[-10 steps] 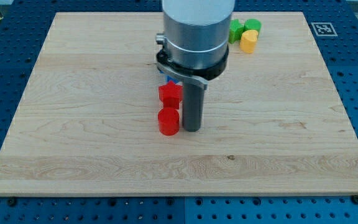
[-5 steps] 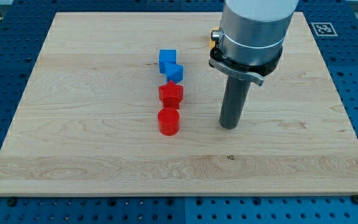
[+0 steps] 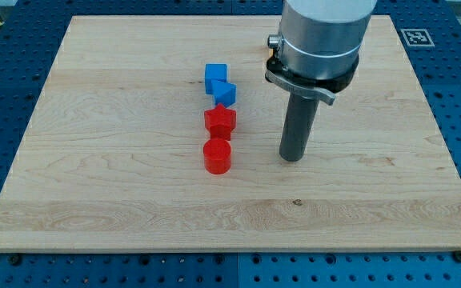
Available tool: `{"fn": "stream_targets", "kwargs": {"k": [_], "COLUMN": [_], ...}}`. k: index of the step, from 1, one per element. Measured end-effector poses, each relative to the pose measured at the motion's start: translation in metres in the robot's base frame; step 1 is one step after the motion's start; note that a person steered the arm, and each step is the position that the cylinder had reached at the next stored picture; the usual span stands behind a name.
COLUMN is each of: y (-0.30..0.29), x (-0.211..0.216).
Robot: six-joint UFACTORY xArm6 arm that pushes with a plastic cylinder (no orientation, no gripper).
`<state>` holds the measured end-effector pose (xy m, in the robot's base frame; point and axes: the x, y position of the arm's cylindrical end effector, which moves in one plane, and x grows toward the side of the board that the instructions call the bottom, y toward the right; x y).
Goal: Point your arm towards the top
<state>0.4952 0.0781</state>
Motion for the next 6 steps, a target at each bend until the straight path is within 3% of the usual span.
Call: {"fn": "stream_targets", "kwargs": {"k": [4, 6], "y": [0.0, -0.025], "x": [-0.128, -0.162]}}
